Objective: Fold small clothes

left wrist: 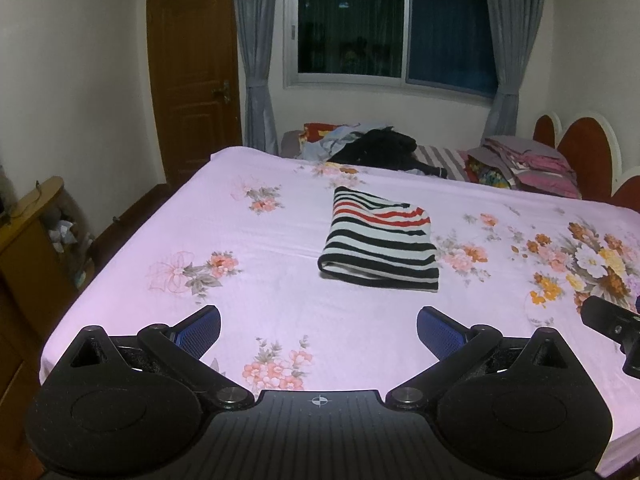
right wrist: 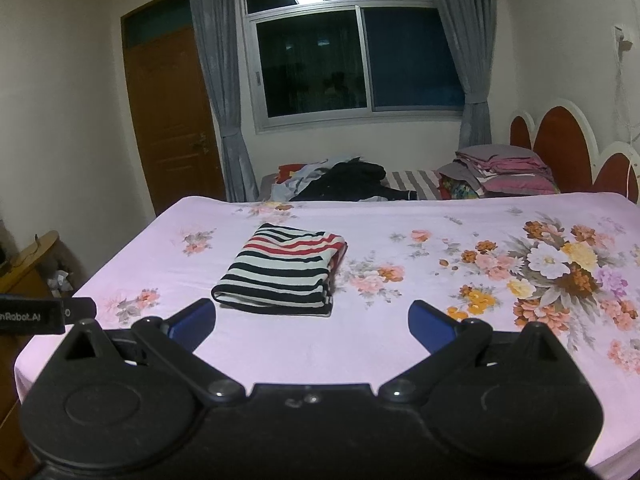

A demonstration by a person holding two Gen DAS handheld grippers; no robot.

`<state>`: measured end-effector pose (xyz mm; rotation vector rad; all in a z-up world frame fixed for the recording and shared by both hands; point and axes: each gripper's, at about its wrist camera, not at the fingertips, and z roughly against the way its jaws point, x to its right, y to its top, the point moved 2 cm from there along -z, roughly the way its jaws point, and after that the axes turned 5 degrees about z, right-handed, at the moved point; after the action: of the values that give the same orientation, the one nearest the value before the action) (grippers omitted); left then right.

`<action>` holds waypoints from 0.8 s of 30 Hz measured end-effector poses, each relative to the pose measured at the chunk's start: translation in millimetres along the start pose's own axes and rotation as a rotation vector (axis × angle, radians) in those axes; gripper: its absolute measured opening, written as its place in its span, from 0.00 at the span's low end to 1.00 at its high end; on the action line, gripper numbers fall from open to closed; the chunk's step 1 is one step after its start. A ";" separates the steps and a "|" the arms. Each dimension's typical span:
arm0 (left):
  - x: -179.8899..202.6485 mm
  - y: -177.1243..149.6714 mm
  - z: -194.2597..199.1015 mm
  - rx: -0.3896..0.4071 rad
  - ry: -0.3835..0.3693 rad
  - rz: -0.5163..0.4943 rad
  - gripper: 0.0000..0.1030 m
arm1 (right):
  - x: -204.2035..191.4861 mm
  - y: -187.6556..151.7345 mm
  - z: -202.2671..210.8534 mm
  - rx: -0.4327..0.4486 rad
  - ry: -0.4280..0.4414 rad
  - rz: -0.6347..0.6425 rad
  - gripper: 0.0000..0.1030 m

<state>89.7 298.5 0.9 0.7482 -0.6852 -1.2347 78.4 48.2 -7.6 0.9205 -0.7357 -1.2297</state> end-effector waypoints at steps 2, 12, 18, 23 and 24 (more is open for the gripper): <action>0.9 -0.4 -1.3 -0.002 0.003 -0.002 1.00 | -1.7 0.3 -1.8 -0.002 0.003 0.000 1.00; 8.6 -0.2 -6.9 -0.013 -0.003 -0.004 1.00 | 0.9 0.4 -11.9 -0.017 0.005 -0.003 1.00; 12.1 1.2 -9.0 -0.018 -0.003 -0.008 1.00 | 1.8 -0.8 -15.4 -0.021 0.004 -0.009 1.00; 14.0 2.3 -15.1 -0.030 0.004 -0.003 1.00 | 4.7 -3.7 -24.4 -0.036 0.014 -0.019 1.00; 13.6 2.8 -18.3 -0.033 0.005 -0.002 1.00 | 5.0 -3.9 -26.1 -0.039 0.015 -0.020 1.00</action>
<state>108.7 288.0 -6.9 0.7242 -0.6585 -1.2427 100.3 47.8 -23.0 0.9057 -0.6901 -1.2492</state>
